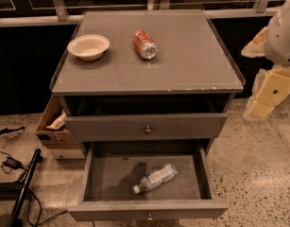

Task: Pick blue plastic bottle from middle drawer and place on counter

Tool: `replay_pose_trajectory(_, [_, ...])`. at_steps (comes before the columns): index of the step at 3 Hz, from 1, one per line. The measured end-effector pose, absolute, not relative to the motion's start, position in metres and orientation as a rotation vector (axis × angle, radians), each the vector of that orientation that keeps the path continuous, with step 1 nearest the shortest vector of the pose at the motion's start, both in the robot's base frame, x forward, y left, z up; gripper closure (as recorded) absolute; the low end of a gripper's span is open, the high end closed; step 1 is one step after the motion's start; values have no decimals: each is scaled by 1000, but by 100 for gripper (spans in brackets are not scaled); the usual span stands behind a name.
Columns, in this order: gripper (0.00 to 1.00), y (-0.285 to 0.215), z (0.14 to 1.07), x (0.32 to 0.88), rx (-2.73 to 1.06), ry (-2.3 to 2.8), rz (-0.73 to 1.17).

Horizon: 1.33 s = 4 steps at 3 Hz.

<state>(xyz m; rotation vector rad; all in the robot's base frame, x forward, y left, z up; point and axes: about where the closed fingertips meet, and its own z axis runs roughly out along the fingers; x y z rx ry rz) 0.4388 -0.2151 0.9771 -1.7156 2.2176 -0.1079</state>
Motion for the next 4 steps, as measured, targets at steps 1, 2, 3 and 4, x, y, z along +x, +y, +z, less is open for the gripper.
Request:
replay_pose_trajectory(1, [42,-207,945,444,-1712,2195,-35])
replay_pose_trajectory(2, [66,-188,888,453,-1698,2149,93])
replay_pose_trajectory(3, [89,-165,820,455,-1669,2116,247])
replay_pose_trajectory(4, [100,-162,815,458,-1660,2112,244])
